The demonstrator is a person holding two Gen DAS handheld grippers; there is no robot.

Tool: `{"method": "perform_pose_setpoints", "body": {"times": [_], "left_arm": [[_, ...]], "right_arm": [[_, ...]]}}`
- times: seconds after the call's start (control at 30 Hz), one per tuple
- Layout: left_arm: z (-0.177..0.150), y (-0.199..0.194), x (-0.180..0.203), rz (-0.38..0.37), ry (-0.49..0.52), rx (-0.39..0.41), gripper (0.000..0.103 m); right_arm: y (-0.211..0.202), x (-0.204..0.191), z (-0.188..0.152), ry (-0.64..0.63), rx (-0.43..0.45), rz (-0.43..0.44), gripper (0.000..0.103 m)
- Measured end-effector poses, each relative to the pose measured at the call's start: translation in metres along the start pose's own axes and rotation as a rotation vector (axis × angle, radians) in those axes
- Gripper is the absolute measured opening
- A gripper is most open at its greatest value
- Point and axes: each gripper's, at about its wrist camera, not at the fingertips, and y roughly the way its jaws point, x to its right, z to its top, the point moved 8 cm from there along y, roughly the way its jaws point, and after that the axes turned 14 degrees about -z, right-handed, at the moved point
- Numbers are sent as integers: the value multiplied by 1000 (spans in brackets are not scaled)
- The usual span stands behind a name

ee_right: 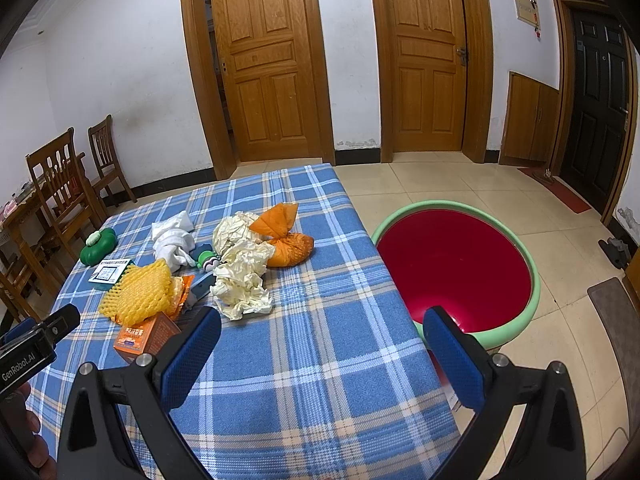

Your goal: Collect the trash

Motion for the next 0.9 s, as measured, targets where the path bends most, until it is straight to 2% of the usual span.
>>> {"method": "perform_pose_setpoints", "body": {"times": [0.9], "left_arm": [[-7,-1,-16,20,-20,-27,101]], "right_arm": [[4,1,-1,-6,-9,-2,103]]}}
